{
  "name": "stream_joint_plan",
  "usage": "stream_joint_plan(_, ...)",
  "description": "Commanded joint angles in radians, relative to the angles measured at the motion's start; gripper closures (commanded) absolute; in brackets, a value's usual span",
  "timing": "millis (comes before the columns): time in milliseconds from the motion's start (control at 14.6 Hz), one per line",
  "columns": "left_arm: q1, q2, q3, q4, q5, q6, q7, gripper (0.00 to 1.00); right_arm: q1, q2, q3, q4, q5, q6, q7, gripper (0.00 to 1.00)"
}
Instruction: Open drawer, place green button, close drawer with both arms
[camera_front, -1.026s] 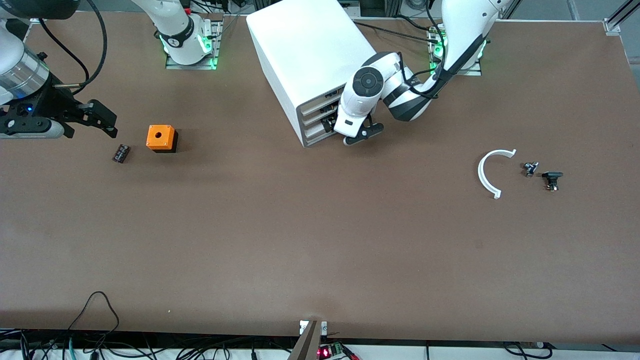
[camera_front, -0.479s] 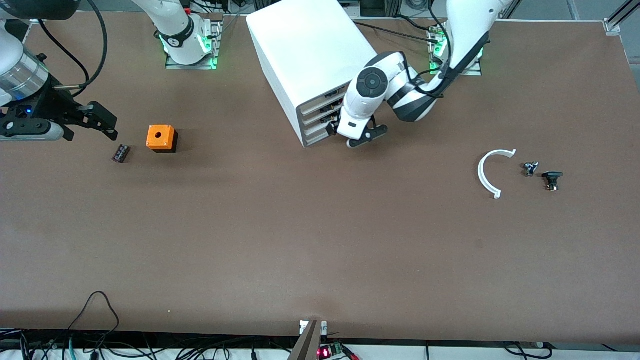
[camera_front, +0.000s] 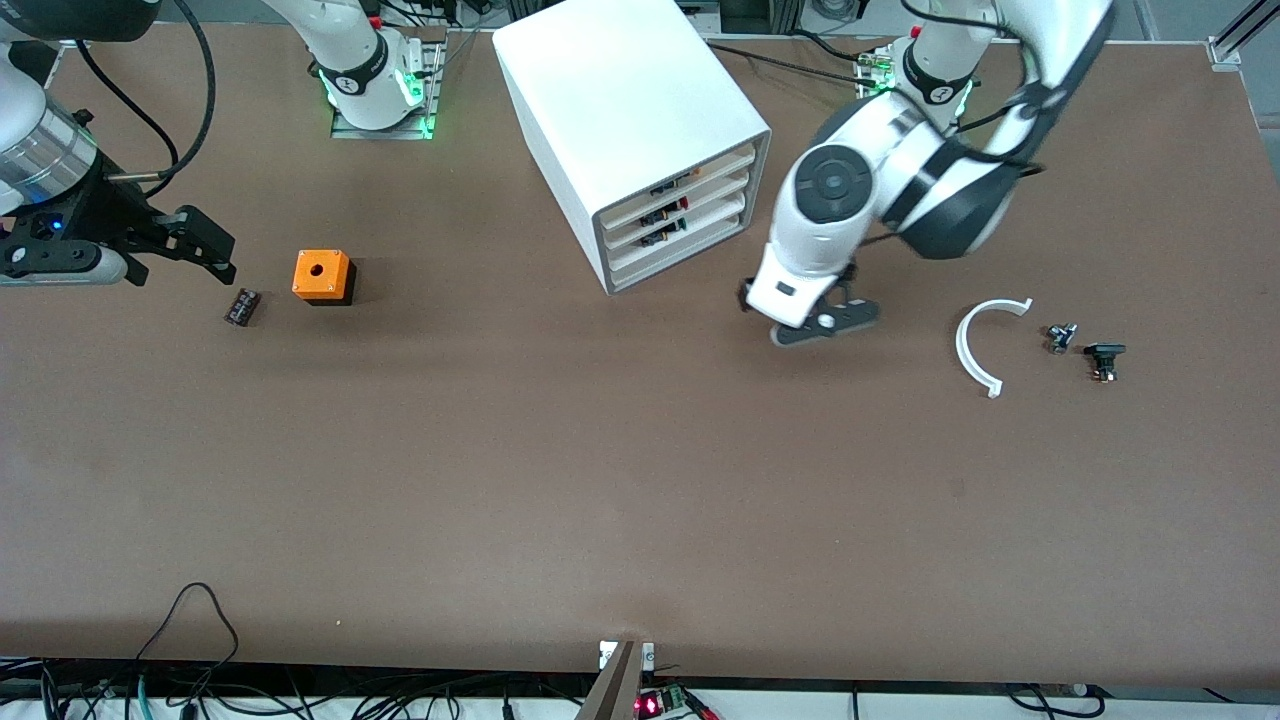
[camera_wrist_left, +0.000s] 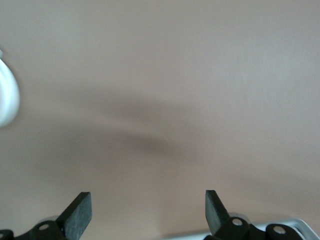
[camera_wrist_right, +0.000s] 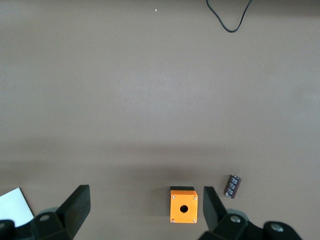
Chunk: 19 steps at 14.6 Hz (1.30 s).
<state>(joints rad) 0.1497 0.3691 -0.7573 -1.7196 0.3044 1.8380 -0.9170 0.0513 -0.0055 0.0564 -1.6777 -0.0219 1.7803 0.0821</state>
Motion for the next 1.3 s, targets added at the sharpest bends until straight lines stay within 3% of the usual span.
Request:
stream_joint_plan(0, 0.105, -0.057, -0.013, 0.083, 0.033, -0.084, 0.266, 0.00, -0.005, 0.012, 0.000, 0.038, 0.008, -0.013, -0.005, 0.00)
stream_joint_plan(274, 0.227, -0.116, -0.013, 0.175, 0.018, -0.162, 0.520, 0.00, -0.004, 0.024, 0.000, 0.052, 0.008, -0.015, -0.007, 0.00)
stream_joint_plan(410, 0.242, -0.154, 0.030, 0.212, -0.027, -0.222, 0.708, 0.00, -0.004, 0.024, 0.000, 0.050, 0.007, -0.015, -0.007, 0.00)
stream_joint_plan(684, 0.105, -0.249, 0.339, 0.189, -0.181, -0.233, 0.936, 0.00, -0.001, 0.024, 0.000, 0.052, 0.007, -0.015, -0.007, 0.00)
stream_joint_plan(889, -0.084, -0.343, 0.655, 0.112, -0.374, -0.232, 1.007, 0.00, -0.001, 0.024, 0.000, 0.052, 0.007, -0.013, -0.005, 0.00)
stream_joint_plan(957, -0.160, -0.373, 0.755, 0.085, -0.390, -0.224, 1.030, 0.00, -0.001, 0.024, 0.000, 0.052, 0.007, -0.015, -0.005, 0.00)
stream_joint_plan(1026, -0.215, -0.390, 0.801, 0.072, -0.381, -0.223, 1.059, 0.00, 0.001, 0.024, 0.000, 0.052, 0.005, -0.015, -0.004, 0.00)
stream_joint_plan(1231, -0.237, -0.397, 0.825, 0.069, -0.335, -0.200, 1.057, 0.00, 0.001, 0.024, 0.000, 0.052, 0.007, -0.013, -0.005, 0.00)
